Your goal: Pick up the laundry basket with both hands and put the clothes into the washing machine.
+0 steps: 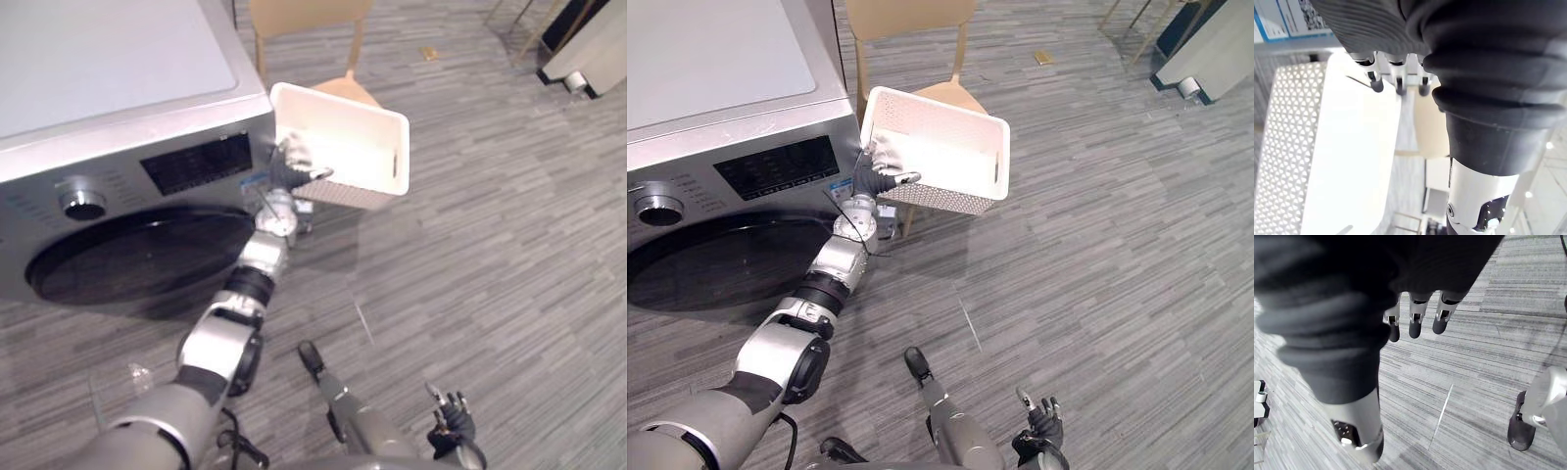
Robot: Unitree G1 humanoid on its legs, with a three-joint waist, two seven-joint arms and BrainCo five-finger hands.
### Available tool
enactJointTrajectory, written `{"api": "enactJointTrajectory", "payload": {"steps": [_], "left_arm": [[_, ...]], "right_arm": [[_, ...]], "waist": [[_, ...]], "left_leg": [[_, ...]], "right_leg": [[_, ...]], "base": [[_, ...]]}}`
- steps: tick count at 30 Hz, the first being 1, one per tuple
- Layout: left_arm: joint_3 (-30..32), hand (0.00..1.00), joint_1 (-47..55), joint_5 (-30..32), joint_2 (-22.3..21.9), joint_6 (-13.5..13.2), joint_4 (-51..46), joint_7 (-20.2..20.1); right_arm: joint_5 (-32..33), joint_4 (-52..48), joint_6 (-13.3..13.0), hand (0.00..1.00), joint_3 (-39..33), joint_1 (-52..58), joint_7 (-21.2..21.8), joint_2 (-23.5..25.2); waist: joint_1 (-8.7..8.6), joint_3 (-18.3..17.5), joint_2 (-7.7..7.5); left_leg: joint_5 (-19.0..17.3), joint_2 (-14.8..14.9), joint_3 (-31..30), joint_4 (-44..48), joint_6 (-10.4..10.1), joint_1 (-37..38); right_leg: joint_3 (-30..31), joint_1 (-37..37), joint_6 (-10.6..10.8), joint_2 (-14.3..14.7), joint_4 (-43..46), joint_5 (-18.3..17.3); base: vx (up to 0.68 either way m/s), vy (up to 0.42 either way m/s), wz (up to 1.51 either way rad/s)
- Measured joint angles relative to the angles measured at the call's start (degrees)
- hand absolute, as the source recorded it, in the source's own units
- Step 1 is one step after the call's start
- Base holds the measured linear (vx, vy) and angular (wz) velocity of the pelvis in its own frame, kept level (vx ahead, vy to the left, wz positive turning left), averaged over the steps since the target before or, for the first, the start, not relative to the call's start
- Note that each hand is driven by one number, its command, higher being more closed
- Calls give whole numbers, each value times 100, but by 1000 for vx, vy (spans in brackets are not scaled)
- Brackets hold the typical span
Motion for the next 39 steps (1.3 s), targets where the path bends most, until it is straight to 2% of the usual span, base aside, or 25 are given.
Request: {"api": "enactJointTrajectory", "payload": {"steps": [1, 2, 3, 4, 7, 8, 9, 10, 13, 17, 20, 21, 22, 25, 26, 27, 36, 38, 39], "left_arm": [[7, 0, 86, -32, -39, -4, -117, 2], [25, 0, 493, -26, -177, -108, -399, 23], [23, 0, 684, -7, -232, -160, -469, 27], [23, 0, 1171, 43, -365, -209, -532, 62], [7, 0, 2475, 192, -622, -243, -540, 96], [-3, 0, 2891, 259, -692, -243, -539, 76], [-8, 0, 3427, 280, -715, -242, -535, 6], [2, 0, 3922, 376, -666, -244, -523, -39], [79, 0, 4930, 676, -454, -266, -85, -239], [197, 0, 5608, 1157, -265, -217, 1012, -670], [578, 0, 5766, 1516, -189, -163, 1580, -906], [731, 0, 5755, 1506, -201, -164, 1649, -913], [1180, 0, 5751, 1434, -212, -151, 1820, -915], [1755, 0, 5744, 834, -170, -26, 2004, -916], [1780, 0, 5747, 353, -124, 31, 2038, -935], [1779, 0, 5746, 231, -126, 40, 2045, -953], [1547, 0, 5546, 112, -135, 0, 2042, -1028], [1589, 0, 5553, 99, -138, 0, 2039, -1020], [1759, 0, 5584, 45, -153, 0, 2017, -1013]], "right_arm": [[0, 0, 0, 0, -22, -20, 0, 2], [-1, 47, 1, 0, -104, -65, -2, 7], [-3, 80, 3, 0, -136, -93, -2, 7], [-4, 160, 5, 0, -161, -107, -7, 9], [-54, 404, 24, 0, -250, -109, -7, -10], [-69, 486, 25, 0, -332, -113, -12, -18], [-80, 607, 31, 0, -383, -105, -15, -14], [-95, 734, 33, 0, -441, -110, -20, -44], [-144, 1133, 68, 0, -559, -142, -17, -182], [-255, 1940, 202, 0, -607, -427, -28, -373], [-300, 2227, 305, 0, -603, -563, -33, -479], [-303, 2284, 314, 0, -603, -591, -33, -495], [-318, 2439, 349, 0, -604, -642, -34, -532], [-429, 2620, 436, 0, -611, -696, -23, -564], [-491, 2754, 473, 0, -614, -717, -20, -619], [-508, 2796, 506, 0, -623, -731, -22, -638], [-587, 2879, 655, 0, -583, -803, -11, -654], [-742, 2922, 659, 0, -575, -763, -9, -671], [-762, 3060, 672, 0, -576, -774, -10, -683]], "waist": [[2, 15, 47], [48, 7, 186], [59, 27, 250], [75, 20, 361], [161, -76, 521], [234, -103, 558], [377, -131, 584], [521, -188, 586], [665, -441, 581], [706, -639, 565], [861, -672, 555], [859, -673, 554], [862, -678, 547], [862, -755, 503], [864, -779, 467], [862, -775, 457], [829, -750, 357], [832, -750, 357], [837, -695, 402]], "left_leg": [[1, -8, 0, -32, 1, 34], [27, -79, 2, -204, -16, 183], [60, -107, -3, -281, -20, 265], [122, -204, -68, -476, -3, 444], [254, -413, -370, -823, 29, 750], [297, -469, -496, -929, 48, 822], [359, -538, -702, -1028, 76, 905], [443, -623, -873, -1147, 98, 935], [642, -897, -1339, -1467, 187, 949], [754, -1160, -1728, -1708, 307, 958], [795, -1357, -1900, -1800, 365, 1005], [805, -1407, -1947, -1807, 381, 1011], [831, -1466, -2022, -1862, 421, 1047], [855, -1531, -2048, -1949, 455, 1107], [864, -1590, -2118, -1984, 470, 1123], [864, -1607, -2136, -1987, 471, 1136], [877, -1714, -2351, -1961, 522, 1264], [843, -1648, -2436, -1950, 471, 1272], [574, -1438, -2482, -1558, 361, 1142]], "right_leg": [[-41, 29, 0, -1, 7, 0], [-129, 99, -4, -4, 68, -7], [-173, 155, -13, -11, 103, -17], [-321, 346, -77, -67, 118, -106], [-685, 683, -159, -228, 372, -561], [-804, 772, -157, -269, 436, -628], [-994, 904, -146, -358, 456, -709], [-1149, 985, -154, -449, 484, -750], [-1527, 1203, -117, -717, 395, -828], [-1816, 1509, -64, -967, 112, -787], [-1868, 1596, 30, -1098, 15, -724], [-1904, 1623, 30, -1123, -14, -709], [-1967, 1680, 32, -1169, -31, -702], [-1981, 1710, 32, -1203, -32, -702], [-1998, 1730, 32, -1246, -32, -702], [-2005, 1749, 32, -1263, -32, -702], [-2078, 1735, 70, -1362, 387, -881], [-2145, 1766, 49, -1341, 426, -923], [-2156, 1759, -99, -1237, 626, -1102]], "base": [[0, 0, 0], [17, -23, 9], [32, -18, 28], [31, 2, 45], [30, 6, 73], [9, 12, 80], [-6, 17, 96], [-18, 34, 89], [-26, 48, 88], [-27, 60, 58], [-34, 56, 17], [-28, 39, 27], [-25, 36, 22], [-44, 28, 8], [-29, 21, 10], [-29, 21, 11], [-54, 11, 6], [-43, -53, 15], [-26, -93, 7]]}}
